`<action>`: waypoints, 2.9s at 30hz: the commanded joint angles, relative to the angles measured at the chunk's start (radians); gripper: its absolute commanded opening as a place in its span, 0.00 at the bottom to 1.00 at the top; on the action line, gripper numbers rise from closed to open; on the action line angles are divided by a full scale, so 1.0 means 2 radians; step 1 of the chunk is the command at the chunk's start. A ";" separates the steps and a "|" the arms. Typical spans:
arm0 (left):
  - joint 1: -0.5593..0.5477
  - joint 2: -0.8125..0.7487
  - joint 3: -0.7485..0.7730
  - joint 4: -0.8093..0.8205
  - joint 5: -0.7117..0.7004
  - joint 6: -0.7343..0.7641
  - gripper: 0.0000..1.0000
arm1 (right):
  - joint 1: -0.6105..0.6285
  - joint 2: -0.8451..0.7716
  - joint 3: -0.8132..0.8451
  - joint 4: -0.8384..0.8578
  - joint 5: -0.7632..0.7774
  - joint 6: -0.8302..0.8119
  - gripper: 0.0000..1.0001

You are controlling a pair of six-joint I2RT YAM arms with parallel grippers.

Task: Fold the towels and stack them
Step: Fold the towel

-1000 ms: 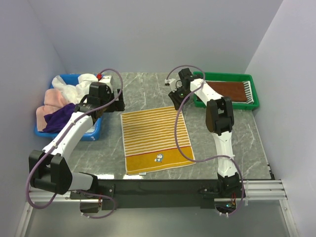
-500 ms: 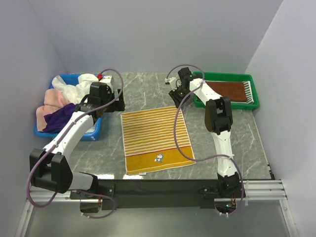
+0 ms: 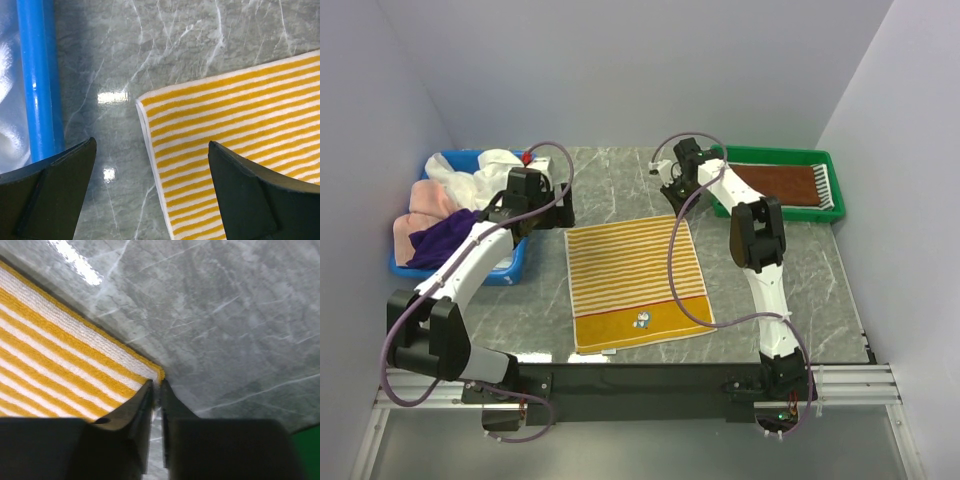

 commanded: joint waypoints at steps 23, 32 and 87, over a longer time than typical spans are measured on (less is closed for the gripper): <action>-0.003 0.277 0.203 -0.145 -0.022 -0.010 0.64 | 0.001 -0.048 -0.102 0.060 0.017 0.012 0.00; -0.003 0.314 0.239 -0.147 -0.031 -0.005 0.61 | 0.001 -0.067 -0.116 0.062 0.054 0.014 0.00; 0.008 0.348 0.293 -0.063 -0.103 0.027 0.01 | -0.017 -0.148 -0.156 0.211 0.105 0.039 0.00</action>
